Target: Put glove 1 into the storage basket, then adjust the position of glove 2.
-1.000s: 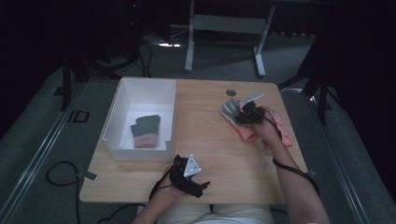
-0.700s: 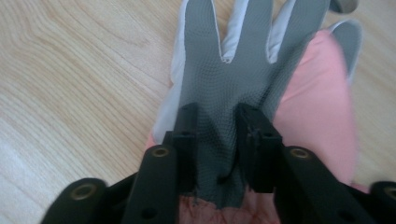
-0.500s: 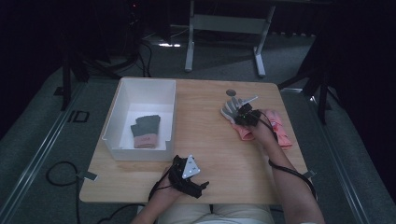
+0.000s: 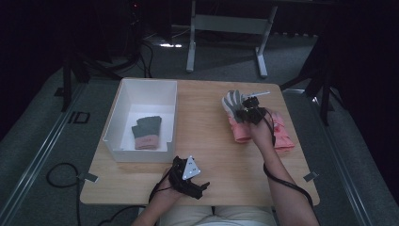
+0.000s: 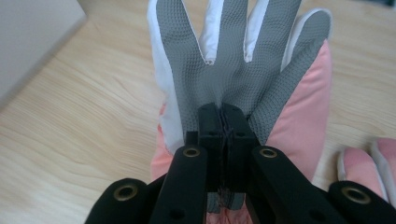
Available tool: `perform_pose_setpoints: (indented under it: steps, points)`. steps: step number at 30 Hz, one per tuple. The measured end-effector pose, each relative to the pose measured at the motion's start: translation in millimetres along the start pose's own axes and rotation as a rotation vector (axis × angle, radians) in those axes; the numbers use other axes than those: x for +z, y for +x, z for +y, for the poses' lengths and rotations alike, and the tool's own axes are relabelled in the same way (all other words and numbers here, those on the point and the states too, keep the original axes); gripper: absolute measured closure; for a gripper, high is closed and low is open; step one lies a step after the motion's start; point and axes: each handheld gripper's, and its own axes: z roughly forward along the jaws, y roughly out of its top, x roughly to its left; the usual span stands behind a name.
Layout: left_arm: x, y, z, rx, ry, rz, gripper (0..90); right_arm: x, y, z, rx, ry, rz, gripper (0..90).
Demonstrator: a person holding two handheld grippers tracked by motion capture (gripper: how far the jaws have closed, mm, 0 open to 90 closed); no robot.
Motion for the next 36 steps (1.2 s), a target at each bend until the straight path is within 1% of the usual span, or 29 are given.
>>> perform_pose_setpoints:
  steps: [1, 2, 3, 4, 6, 7, 8, 9, 10, 11, 12, 13, 15, 16, 20, 22, 24, 25, 26, 27, 28, 30, 33, 35, 36]
  points:
    - [0.0, 0.0, 0.0, 0.0, 0.0, 0.0, 0.0, -6.1, 3.8, 1.3, 0.013, -0.012, -0.001, 88.0]
    - [-1.4, 0.1, 0.7, 0.003, -0.005, 0.002, 0.0, -16.3, 9.1, 3.0, 0.039, -0.03, -0.002, 88.0]
    - [-1.4, 0.1, 0.7, 0.003, -0.005, 0.002, 0.0, -16.3, 9.1, 3.0, 0.039, -0.03, -0.002, 88.0]
    - [-1.3, 0.9, 0.1, -0.006, -0.012, -0.002, 0.0, -29.6, 16.9, 5.4, 0.063, -0.058, -0.02, 88.0]
    - [-1.0, 0.7, -0.3, -0.004, -0.007, -0.003, 0.0, -44.2, 26.7, 5.9, 0.085, -0.081, -0.032, 88.0]
    - [-0.9, 0.5, -0.5, -0.003, -0.008, -0.005, 0.0, -48.6, 29.8, 5.4, 0.092, -0.088, -0.036, 88.0]
    - [-0.9, 0.5, -0.5, -0.003, -0.008, -0.005, 0.0, -48.6, 29.8, 5.4, 0.092, -0.088, -0.036, 88.0]
    - [-1.1, 0.5, -0.5, -0.002, -0.01, -0.008, 0.0, -54.2, 33.3, 4.4, 0.104, -0.095, -0.03, 88.0]
    - [-1.2, 0.1, -0.6, -0.003, -0.017, -0.018, 0.0, -64.4, 39.2, 0.3, 0.126, -0.113, -0.038, 87.9]
    - [-1.2, 0.1, -0.6, -0.003, -0.017, -0.018, 0.0, -64.4, 39.2, 0.3, 0.126, -0.113, -0.038, 87.9]
    - [-1.0, -0.2, -0.5, -0.004, -0.02, -0.024, 0.0, -72.1, 46.2, -7.9, 0.128, -0.132, -0.06, 88.0]
    - [-1.1, -1.0, -0.2, 0.0, -0.024, -0.031, 0.0, -73.6, 48.3, -11.5, 0.129, -0.133, -0.064, 87.9]
    - [-0.9, -1.9, 0.0, 0.002, -0.027, -0.036, 0.0, -75.2, 54.8, -24.5, 0.13, -0.129, -0.076, 88.0]
    - [-0.8, -1.9, 0.1, 0.005, -0.028, -0.037, 0.0, -74.4, 56.7, -30.2, 0.128, -0.121, -0.077, 88.0]
    - [1.2, -3.0, -0.3, 0.004, -0.021, -0.048, 0.0, -66.9, 61.1, -49.8, 0.152, -0.082, -0.068, 87.9]
    - [1.6, -3.2, -0.4, 0.008, -0.02, -0.046, 0.0, -60.3, 62.8, -55.9, 0.159, -0.064, -0.069, 87.9]
    - [2.9, -4.2, -0.2, 0.022, -0.017, -0.047, 0.0, -47.9, 65.6, -62.2, 0.164, -0.032, -0.056, 87.9]
    - [2.9, -4.2, -0.2, 0.022, -0.017, -0.047, 0.0, -47.9, 65.6, -62.2, 0.164, -0.032, -0.056, 87.9]
    - [3.9, -4.6, -0.1, 0.024, -0.009, -0.047, 0.0, -35.4, 67.5, -68.0, 0.175, -0.001, -0.053, 87.9]
    - [3.9, -4.6, -0.1, 0.024, -0.009, -0.047, 0.0, -35.4, 67.5, -68.0, 0.175, -0.001, -0.053, 87.9]
    - [3.8, -4.9, 0.2, 0.026, -0.006, -0.046, 0.0, -24.6, 70.3, -73.4, 0.181, 0.027, -0.045, 87.9]
    - [2.5, -6.5, 1.0, 0.03, -0.015, -0.05, 0.0, -11.1, 73.5, -79.3, 0.191, 0.061, -0.035, 87.8]
    - [2.8, -7.5, 0.4, 0.035, -0.013, -0.051, 0.0, 4.0, 76.9, -85.0, 0.198, 0.088, -0.028, 87.6]
    - [3.3, -7.7, -0.4, 0.035, -0.008, -0.055, 0.0, 10.4, 78.7, -88.1, 0.204, 0.096, -0.028, 87.3]
    - [3.2, -7.9, -0.7, 0.04, -0.004, -0.053, 0.0, 12.8, 80.1, -89.2, 0.194, 0.099, -0.032, 86.9]
